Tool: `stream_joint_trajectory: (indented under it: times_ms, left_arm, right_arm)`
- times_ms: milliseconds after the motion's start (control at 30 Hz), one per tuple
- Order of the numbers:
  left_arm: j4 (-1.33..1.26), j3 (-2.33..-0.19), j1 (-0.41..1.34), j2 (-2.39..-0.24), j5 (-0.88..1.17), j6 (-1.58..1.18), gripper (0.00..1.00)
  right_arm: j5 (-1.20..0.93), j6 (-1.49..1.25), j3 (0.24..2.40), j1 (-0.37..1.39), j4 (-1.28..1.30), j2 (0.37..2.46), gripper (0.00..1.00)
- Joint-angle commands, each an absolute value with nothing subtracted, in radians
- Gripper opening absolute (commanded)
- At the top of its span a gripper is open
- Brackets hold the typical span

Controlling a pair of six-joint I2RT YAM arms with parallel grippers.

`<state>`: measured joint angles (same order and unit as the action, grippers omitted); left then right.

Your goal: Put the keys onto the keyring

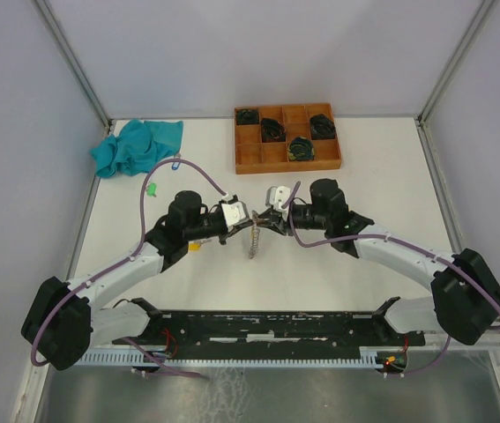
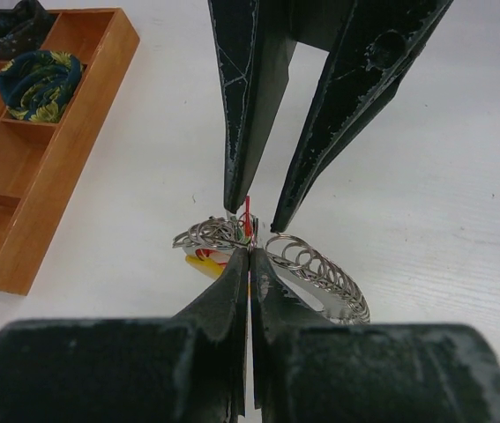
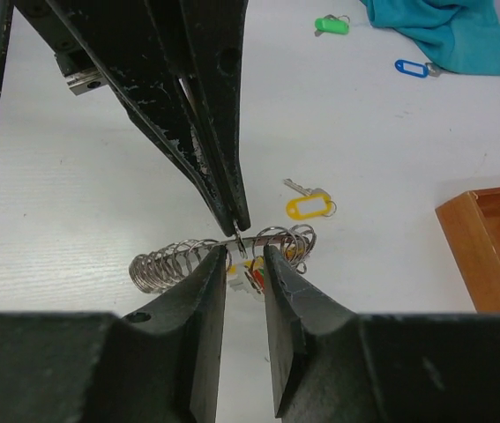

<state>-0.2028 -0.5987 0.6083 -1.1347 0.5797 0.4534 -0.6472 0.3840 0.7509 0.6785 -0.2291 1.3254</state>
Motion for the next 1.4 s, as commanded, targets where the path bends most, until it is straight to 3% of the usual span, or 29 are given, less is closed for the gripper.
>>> stream_joint_trajectory:
  times_ms: [0,500,767,1133,1367]
  left_arm:
    - [-0.293,-0.603,0.612,-1.117,0.601,0.42,0.03]
    - [-0.302,-0.598,0.612,-1.117,0.606,0.411,0.03]
    - [-0.308,-0.596,0.612,-1.11,0.6,0.403,0.03]
    - [-0.246,-0.596,0.612,-0.97,0.461,0.39,0.43]
    - [-0.202,-0.629,0.612,-0.902,0.34,0.291,0.56]
  right_arm:
    - [-0.662,0.34,0.746,0.674,-0.345,1.343,0.3]
    - [-0.636,0.332,0.736,0.675,-0.378,1.379,0.2]
    - [-0.644,0.35,0.756,0.671,-0.326,1.378,0.03]
    - [-0.732,0.493,0.857,0.609,-0.026,1.315,0.01]
    - [-0.789,0.653,0.935,0.609,0.17,1.311,0.02]
